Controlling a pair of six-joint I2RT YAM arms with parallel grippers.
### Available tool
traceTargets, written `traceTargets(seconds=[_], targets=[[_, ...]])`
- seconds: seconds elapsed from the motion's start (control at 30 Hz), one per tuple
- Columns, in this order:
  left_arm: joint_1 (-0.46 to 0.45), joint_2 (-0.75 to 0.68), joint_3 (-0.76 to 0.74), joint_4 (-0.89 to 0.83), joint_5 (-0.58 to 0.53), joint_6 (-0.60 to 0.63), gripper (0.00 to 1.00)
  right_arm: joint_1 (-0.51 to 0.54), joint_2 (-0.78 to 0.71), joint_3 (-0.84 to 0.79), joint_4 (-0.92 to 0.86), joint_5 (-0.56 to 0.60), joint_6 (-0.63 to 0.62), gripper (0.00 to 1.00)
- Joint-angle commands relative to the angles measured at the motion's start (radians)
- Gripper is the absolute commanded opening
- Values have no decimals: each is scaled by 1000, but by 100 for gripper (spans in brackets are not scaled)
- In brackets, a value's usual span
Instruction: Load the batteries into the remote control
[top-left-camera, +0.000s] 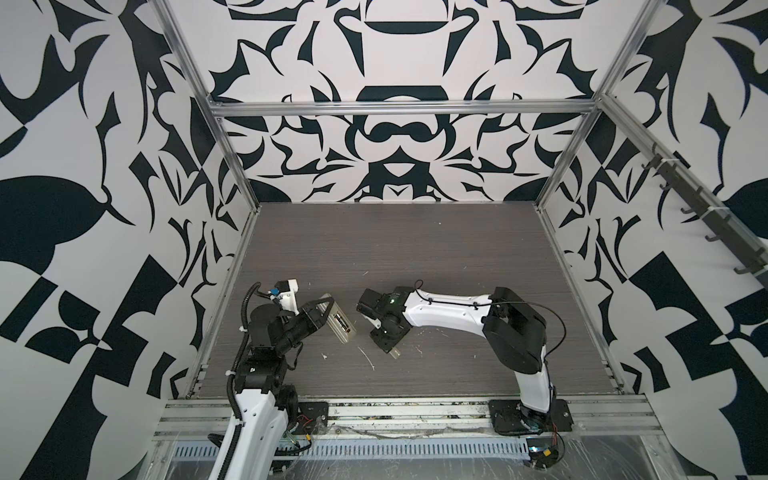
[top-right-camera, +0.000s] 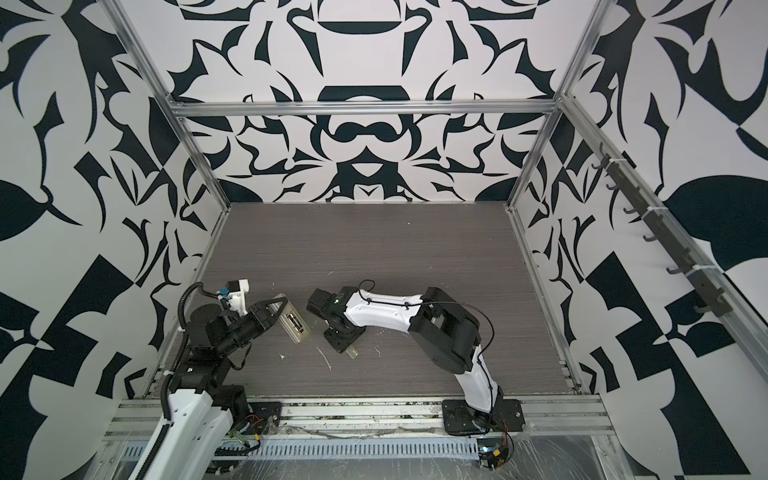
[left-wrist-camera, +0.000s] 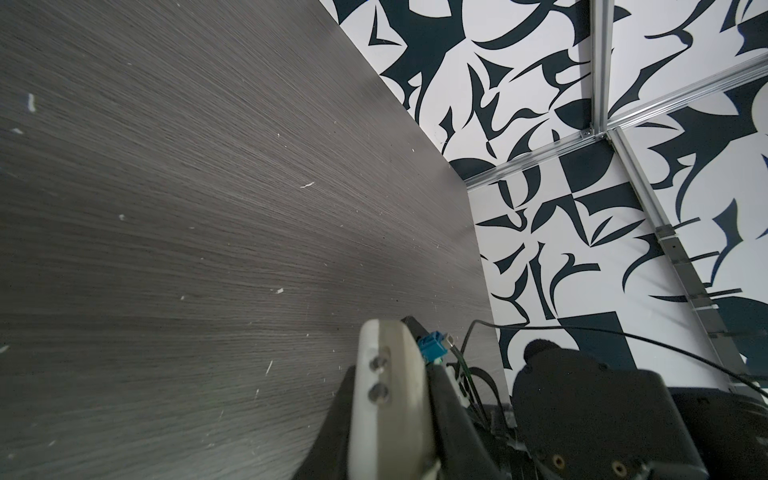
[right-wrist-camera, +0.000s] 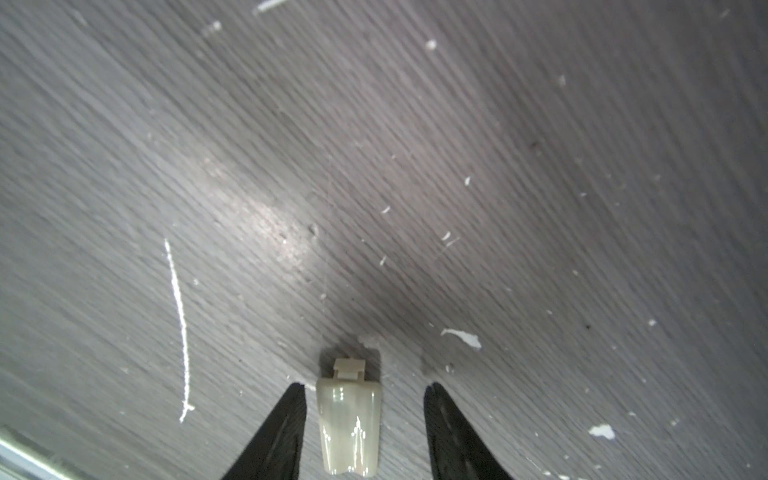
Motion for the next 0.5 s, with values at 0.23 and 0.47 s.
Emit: traceTargets(seconds=[0.23, 0.47], targets=[[5, -17, -3, 15, 11, -2, 0, 16, 13, 48, -27, 21, 8, 43], [5, -14, -5, 20, 16, -2, 0, 21, 17, 41, -24, 26, 15, 42]])
